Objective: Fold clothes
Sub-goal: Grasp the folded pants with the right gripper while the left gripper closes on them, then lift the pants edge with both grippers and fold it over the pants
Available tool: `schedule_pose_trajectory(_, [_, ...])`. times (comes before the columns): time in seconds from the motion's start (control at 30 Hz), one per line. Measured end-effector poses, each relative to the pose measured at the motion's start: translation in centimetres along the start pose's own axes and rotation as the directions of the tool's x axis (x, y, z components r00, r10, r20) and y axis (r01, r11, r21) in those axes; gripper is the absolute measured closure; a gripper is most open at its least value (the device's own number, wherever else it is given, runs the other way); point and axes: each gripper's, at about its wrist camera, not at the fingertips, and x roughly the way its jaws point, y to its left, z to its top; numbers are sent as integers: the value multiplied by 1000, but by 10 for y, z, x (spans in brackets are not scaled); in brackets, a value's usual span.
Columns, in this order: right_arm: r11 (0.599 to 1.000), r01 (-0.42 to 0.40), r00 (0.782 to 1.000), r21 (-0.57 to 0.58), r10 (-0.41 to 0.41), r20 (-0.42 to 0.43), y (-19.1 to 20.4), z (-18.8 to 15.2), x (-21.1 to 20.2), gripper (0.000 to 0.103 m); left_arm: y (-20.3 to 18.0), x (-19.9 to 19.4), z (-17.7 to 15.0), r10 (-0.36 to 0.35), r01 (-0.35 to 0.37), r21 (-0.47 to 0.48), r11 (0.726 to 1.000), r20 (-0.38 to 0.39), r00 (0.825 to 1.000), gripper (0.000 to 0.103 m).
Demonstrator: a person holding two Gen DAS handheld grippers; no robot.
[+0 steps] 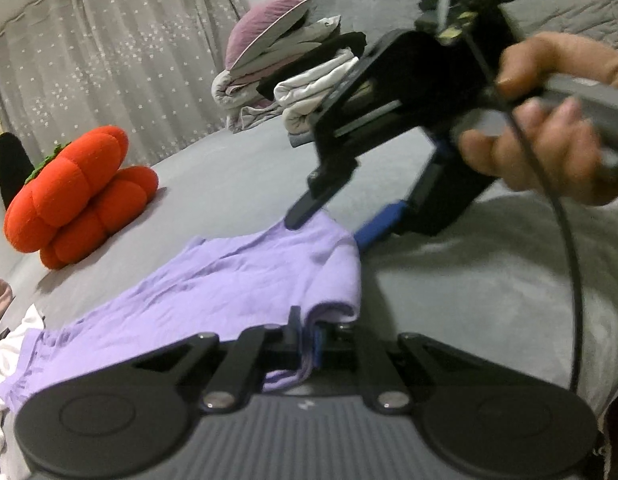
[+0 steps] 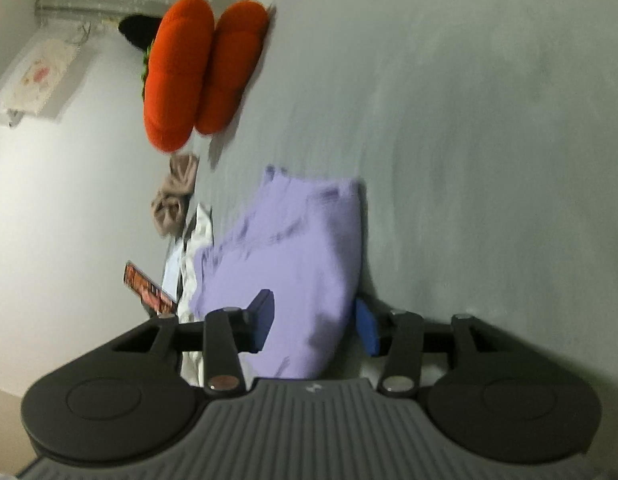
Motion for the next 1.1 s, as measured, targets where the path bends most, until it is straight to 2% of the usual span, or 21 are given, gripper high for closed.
schedule_pose_trajectory(0.03, [1000, 12, 1000, -10, -11, 24, 1, 3, 3, 69, -1, -1, 0, 5, -5, -5, 1000, -1, 1000, 98])
schedule_pose_trajectory(0.13, [999, 50, 995, -15, -48, 88, 2, 10, 13, 87, -3, -3, 0, 20, -20, -19, 1000, -5, 1000, 99])
schedule_pose_trajectory(0.2, [998, 58, 992, -4, -57, 115, 1, 13, 17, 92, -4, -4, 1, 30, -30, -28, 999, -8, 1000, 99])
schedule_pose_trajectory(0.33, [998, 64, 986, 18, -66, 156, 1, 14, 19, 93, -6, -4, 9, 45, -46, -46, 998, -17, 999, 99])
schedule_pose_trajectory(0.47, [997, 73, 979, 18, -75, 191, -1, 13, 3, 94, -11, -8, 20, 47, -49, -77, 996, -19, 999, 99])
schedule_pose_trajectory(0.83, [993, 81, 955, 87, -102, 277, -23, 1, -52, 94, -55, -22, 42, -82, 86, -154, 984, 34, 996, 99])
schedule_pose_trajectory(1.0, [991, 89, 949, 99, -114, 294, -17, 0, -63, 94, -46, -25, 41, -115, 126, -277, 953, 56, 992, 99])
schedule_pose_trajectory(1.1, [991, 103, 948, 82, -123, 292, -2, 2, -57, 94, -25, -27, 39, -149, 165, -391, 906, 72, 986, 99])
